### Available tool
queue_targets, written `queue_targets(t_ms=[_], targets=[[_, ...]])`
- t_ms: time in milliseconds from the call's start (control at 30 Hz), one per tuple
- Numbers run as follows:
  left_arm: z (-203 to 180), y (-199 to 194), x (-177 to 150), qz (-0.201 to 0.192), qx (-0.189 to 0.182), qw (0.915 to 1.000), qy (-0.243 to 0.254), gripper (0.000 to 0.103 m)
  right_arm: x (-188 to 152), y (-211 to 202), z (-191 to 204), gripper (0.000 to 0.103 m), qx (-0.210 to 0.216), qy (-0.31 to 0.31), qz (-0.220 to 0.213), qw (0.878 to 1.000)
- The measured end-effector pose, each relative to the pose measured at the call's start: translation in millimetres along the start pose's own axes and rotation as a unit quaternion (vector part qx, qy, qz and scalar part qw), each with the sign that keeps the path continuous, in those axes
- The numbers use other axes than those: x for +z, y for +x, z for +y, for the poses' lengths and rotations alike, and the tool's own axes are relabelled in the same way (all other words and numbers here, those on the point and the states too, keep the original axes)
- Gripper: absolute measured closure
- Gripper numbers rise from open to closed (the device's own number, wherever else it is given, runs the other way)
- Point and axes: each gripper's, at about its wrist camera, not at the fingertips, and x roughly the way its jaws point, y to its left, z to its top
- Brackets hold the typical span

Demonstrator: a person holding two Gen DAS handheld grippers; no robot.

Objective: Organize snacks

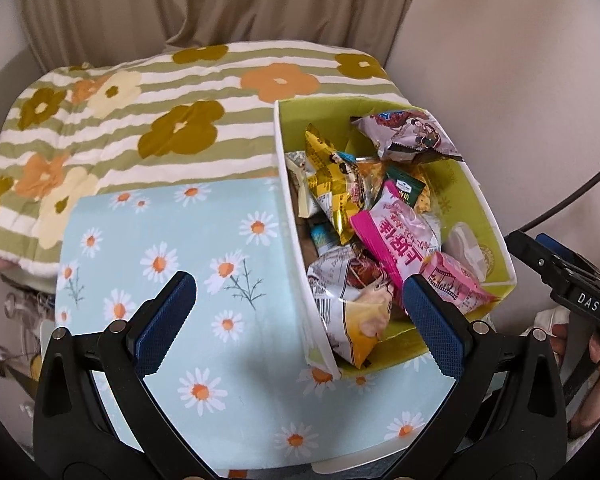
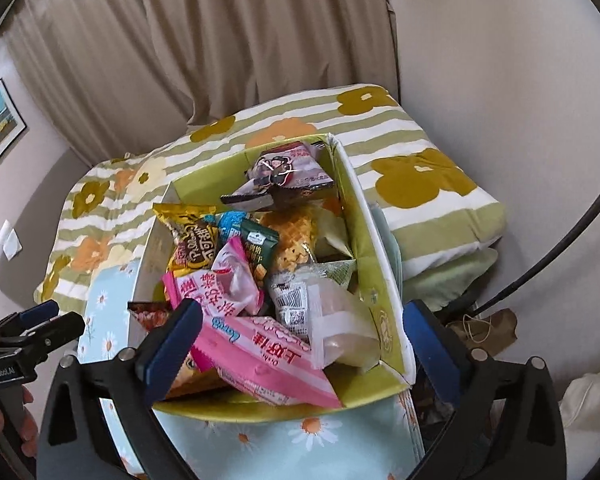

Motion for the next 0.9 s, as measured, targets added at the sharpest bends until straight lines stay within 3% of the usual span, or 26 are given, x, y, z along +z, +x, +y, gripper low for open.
queue_targets(t_ms=[133,267,433,600,900], targets=[[3.7,-18.6,-9.5,-0.024,0.007,0.9997,-0.006,0.001,0.7,-20.8,15.8,0.003,0.007,-0.025,-0.026,0.999],[13.4,-60.6,-20.3,-0.073,0.018,0.9972,-0.004,0.001,-2.9,-66.7,49.4,0.003,0.006,-0.065,-0.078,0.995],[29.8,-132.9,-44.3,-0.155,0.018,0.9877,-0.006,0.001,-22.9,-122.0,95.5,0.003,-0.009,-0.107,-0.135,0.985],[38.9,-190.4,-82.1,-0.215,0.049,0.9753,0.004,0.001,-59.2,-162.9,130.5,0.003,-0.022,-0.130,-0.171,0.976],[53.9,-228.6,-148.7,-0.234,0.062,0.9702,0.003,0.001,-115.0,-191.5,153.4,0.001,-0.029,-0.131,-0.186,0.973]])
